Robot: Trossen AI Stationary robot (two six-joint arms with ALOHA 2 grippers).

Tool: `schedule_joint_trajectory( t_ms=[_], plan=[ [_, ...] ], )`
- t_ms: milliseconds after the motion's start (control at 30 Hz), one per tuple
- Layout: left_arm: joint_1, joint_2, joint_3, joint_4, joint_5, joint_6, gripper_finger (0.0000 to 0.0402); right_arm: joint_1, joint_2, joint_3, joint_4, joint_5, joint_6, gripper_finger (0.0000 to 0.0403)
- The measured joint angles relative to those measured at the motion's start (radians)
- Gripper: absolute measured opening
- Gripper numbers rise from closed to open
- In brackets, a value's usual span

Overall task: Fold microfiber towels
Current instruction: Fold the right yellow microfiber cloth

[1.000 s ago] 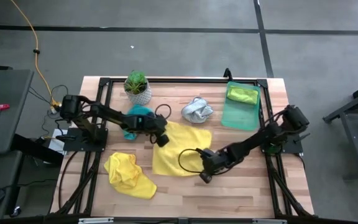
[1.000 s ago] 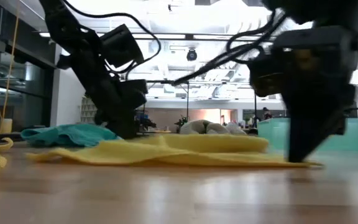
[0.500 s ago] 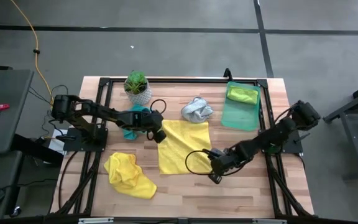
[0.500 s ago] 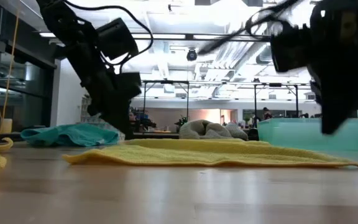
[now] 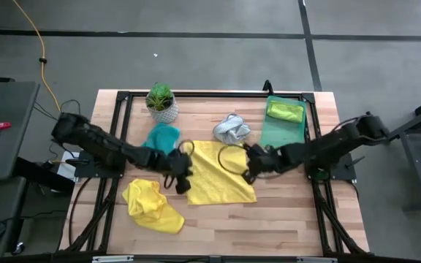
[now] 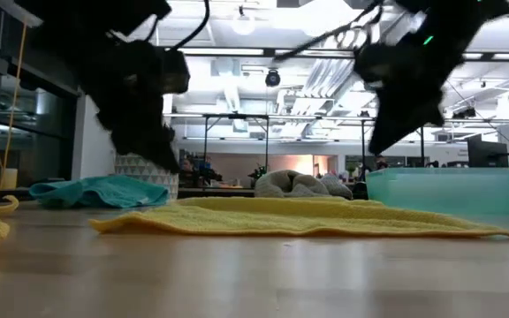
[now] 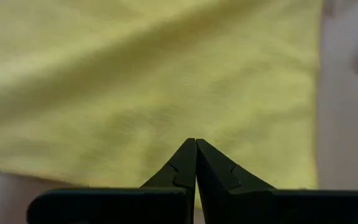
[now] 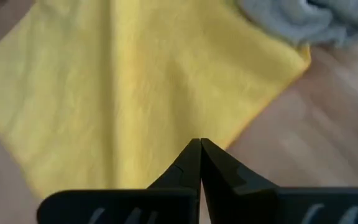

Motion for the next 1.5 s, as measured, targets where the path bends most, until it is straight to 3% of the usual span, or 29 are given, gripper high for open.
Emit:
schedule_joint_trajectory(
  t_ms=[233,400,600,867,1233,1500],
  plan=[
    [-0.138,0.161,0.004,0.176,-0.006,-0.228,0.0000,-0.247,0.077,-0.091,0.295,-0.054,-0.113,0.0000],
    [-0.183,0.234,0.007,0.219,-0.011,-0.337,0.0000,-0.331,0.145,-0.083,0.336,-0.139,-0.185,0.0000],
    [-0.219,0.262,0.009,0.226,-0.043,-0.390,0.0000,-0.346,0.200,-0.081,0.340,-0.177,-0.206,0.0000],
    [-0.218,0.251,0.007,0.200,-0.001,-0.309,0.0000,-0.330,0.246,-0.080,0.329,-0.131,-0.115,0.0000],
    [-0.214,0.148,-0.001,0.061,0.032,-0.199,0.0000,-0.329,0.167,-0.083,0.234,-0.060,-0.101,0.0000],
    [-0.203,0.029,-0.001,-0.135,-0.069,-0.180,0.0000,-0.333,0.051,-0.082,0.213,-0.030,-0.114,0.0000]
  ],
)
